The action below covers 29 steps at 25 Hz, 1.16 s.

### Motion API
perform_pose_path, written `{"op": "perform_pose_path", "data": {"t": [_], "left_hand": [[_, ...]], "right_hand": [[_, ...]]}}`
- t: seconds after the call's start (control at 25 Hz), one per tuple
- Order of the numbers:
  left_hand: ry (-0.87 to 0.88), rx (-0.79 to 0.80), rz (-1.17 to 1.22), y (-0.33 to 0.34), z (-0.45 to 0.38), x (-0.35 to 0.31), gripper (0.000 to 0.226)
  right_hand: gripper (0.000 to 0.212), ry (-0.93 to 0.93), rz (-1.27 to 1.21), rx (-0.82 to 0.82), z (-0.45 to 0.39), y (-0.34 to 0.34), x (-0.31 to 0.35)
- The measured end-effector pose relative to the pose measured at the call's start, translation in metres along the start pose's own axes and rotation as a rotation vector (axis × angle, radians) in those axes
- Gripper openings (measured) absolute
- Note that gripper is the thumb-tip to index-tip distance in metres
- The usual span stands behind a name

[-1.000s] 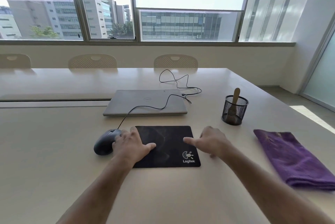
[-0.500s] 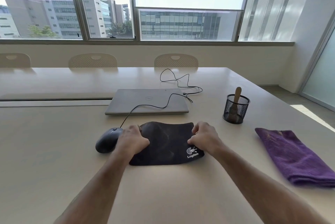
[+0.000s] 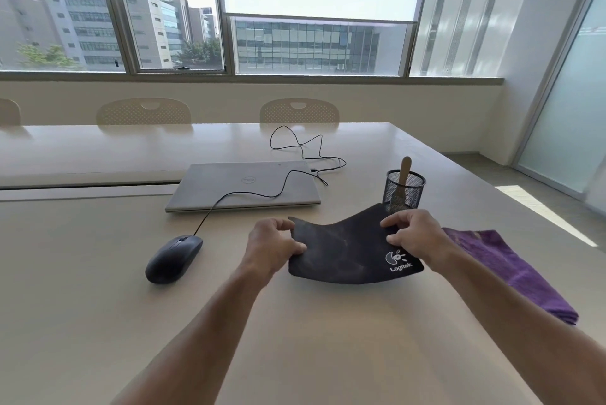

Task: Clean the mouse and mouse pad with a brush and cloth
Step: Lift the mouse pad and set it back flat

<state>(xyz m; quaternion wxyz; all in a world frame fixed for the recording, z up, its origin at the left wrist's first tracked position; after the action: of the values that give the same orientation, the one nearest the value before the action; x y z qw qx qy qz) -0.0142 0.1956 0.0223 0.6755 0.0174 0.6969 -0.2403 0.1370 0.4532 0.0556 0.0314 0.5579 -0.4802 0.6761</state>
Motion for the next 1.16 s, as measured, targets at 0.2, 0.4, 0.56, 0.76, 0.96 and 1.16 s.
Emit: {"op": "perform_pose_path", "data": {"t": [0.2, 0.4, 0.56, 0.76, 0.96, 1.16], "left_hand": [[0.076, 0.029, -0.098, 0.042, 0.013, -0.011, 0.057], [0.151, 0.038, -0.274, 0.058, 0.018, -0.012, 0.060], [0.193, 0.103, -0.537, 0.062, 0.020, -0.019, 0.035], [0.244, 0.138, -0.763, 0.062, 0.017, -0.021, 0.036], [0.376, 0.099, -0.699, 0.046, 0.015, -0.020, 0.048], [0.475, -0.103, -0.719, -0.029, -0.002, -0.034, 0.054]], "right_hand": [[0.037, 0.068, 0.053, -0.027, -0.005, -0.020, -0.035], [0.029, 0.066, 0.209, 0.008, -0.010, -0.022, -0.048], [0.036, -0.005, 0.518, 0.040, -0.011, -0.014, -0.037], [0.039, 0.026, 0.758, 0.091, -0.004, -0.008, -0.026], [0.036, -0.104, 0.842, -0.026, 0.006, 0.000, 0.003], [0.046, -0.287, 0.338, 0.015, 0.017, 0.054, 0.062]]}}
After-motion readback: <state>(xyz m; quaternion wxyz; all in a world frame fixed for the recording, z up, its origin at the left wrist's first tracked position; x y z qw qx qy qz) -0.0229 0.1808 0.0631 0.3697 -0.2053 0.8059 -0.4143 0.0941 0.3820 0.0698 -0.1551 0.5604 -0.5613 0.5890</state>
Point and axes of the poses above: each hand's wrist, its own z-axis away from the middle knuckle, its own y-axis out of the palm, x = y × z, the point moved 8 cm from there along -z, towards the middle knuckle, and after that the axes turned 1 degree about -y, right-handed, at the moved point
